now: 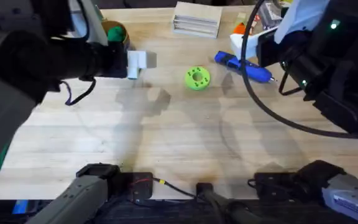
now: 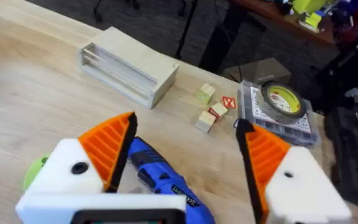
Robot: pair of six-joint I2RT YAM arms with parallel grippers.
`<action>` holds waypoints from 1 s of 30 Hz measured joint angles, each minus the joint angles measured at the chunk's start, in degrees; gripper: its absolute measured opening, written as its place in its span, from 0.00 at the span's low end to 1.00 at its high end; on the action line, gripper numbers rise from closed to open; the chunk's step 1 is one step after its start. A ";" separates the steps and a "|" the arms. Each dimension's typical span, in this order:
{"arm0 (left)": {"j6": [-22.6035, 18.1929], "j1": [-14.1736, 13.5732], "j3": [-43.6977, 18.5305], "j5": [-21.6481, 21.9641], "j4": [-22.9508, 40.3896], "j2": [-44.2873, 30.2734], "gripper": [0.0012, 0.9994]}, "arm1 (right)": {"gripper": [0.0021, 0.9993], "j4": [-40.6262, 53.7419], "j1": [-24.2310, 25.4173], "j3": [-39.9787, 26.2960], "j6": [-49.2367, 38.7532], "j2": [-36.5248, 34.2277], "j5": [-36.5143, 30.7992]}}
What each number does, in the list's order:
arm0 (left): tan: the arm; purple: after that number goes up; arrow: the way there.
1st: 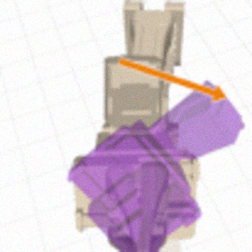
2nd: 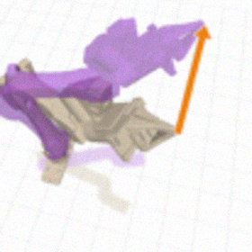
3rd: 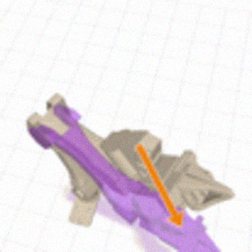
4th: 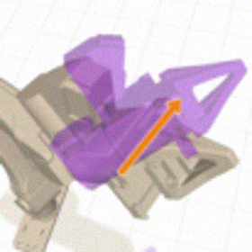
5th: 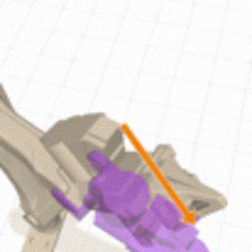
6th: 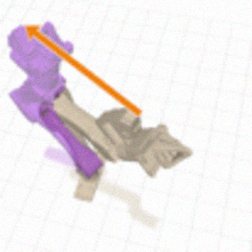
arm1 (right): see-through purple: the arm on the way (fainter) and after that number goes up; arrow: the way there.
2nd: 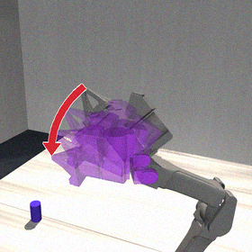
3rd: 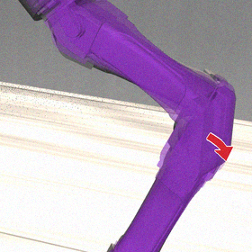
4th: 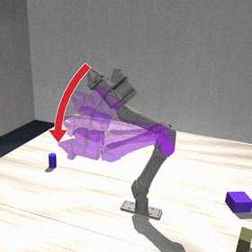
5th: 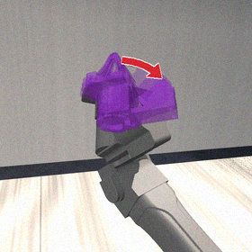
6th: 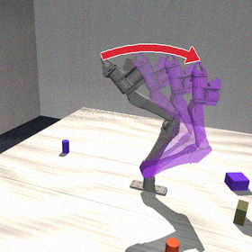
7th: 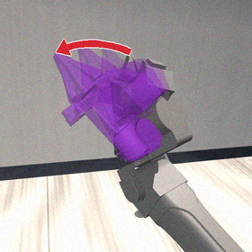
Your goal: Pick up the gripper from the table and insert it into the empty holder that is missing its gripper. Then pick up a screw, insert it into the mounting hole, and use the screwdriver to tighten it. Finally, clean up the table by picking up the vegetable and placing it into the bucket.
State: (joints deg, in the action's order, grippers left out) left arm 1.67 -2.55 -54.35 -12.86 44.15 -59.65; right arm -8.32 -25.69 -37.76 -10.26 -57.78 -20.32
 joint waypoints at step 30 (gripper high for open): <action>-2.34 0.00 5.55 9.63 -30.17 -32.82 1.00 | 0.99 0.00 0.00 0.00 0.00 0.00 0.00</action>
State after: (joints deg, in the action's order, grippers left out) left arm -0.67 -2.55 -48.80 -3.22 13.98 -92.47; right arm -8.32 -25.69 -37.76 -10.26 -57.78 -20.32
